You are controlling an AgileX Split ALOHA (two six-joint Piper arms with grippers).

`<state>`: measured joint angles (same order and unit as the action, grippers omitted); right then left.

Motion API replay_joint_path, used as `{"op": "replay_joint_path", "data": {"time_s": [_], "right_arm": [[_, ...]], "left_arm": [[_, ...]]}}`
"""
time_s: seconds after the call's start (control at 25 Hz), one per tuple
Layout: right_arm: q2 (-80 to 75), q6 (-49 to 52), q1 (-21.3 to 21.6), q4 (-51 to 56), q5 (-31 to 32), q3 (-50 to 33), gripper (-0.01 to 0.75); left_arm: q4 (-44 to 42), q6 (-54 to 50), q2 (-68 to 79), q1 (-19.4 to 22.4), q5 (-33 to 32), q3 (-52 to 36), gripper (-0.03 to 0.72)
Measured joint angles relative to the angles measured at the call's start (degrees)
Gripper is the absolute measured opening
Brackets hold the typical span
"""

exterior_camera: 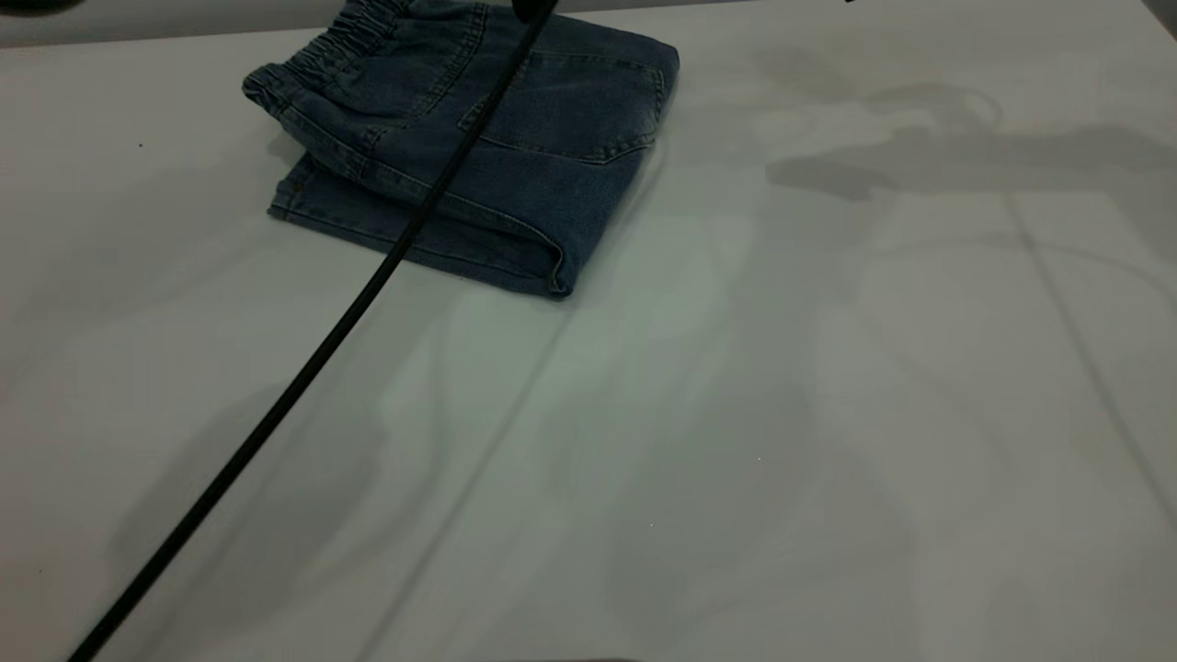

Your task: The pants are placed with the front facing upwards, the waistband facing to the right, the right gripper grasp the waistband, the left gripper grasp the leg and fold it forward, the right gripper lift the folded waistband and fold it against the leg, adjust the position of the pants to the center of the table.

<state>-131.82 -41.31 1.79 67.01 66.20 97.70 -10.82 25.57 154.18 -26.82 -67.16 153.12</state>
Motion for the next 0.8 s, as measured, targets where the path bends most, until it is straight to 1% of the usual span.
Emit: {"op": "replay_joint_path", "data": {"time_s": [0.12,0.2,0.36,0.48,0.64,0.8], "right_arm": [[0.0,0.0,0.0,0.0,0.3,0.0,0.581],[0.0,0.0,0.0,0.1,0.9,0.0,0.581],[0.0,0.0,0.0,0.9,1.4,0.0,0.581],[0.0,0.0,0.0,1.4,1.5,0.0,0.581],[0.0,0.0,0.0,1.4,1.5,0.0,0.581],[0.0,0.0,0.0,1.4,1.6,0.0,0.581]], "left_arm": [[0.6,11.6,0.5,0.9,0.0,0.0,0.569],[2.2,16.7,0.6,2.6,0.0,-0.6,0.569],[7.3,21.8,1.1,7.0,0.0,-4.0,0.568],[10.8,25.3,2.1,9.6,0.0,-7.0,0.568],[13.2,29.4,4.0,10.2,0.0,-7.8,0.568],[14.0,30.5,5.7,10.2,0.0,-7.7,0.568]]}}
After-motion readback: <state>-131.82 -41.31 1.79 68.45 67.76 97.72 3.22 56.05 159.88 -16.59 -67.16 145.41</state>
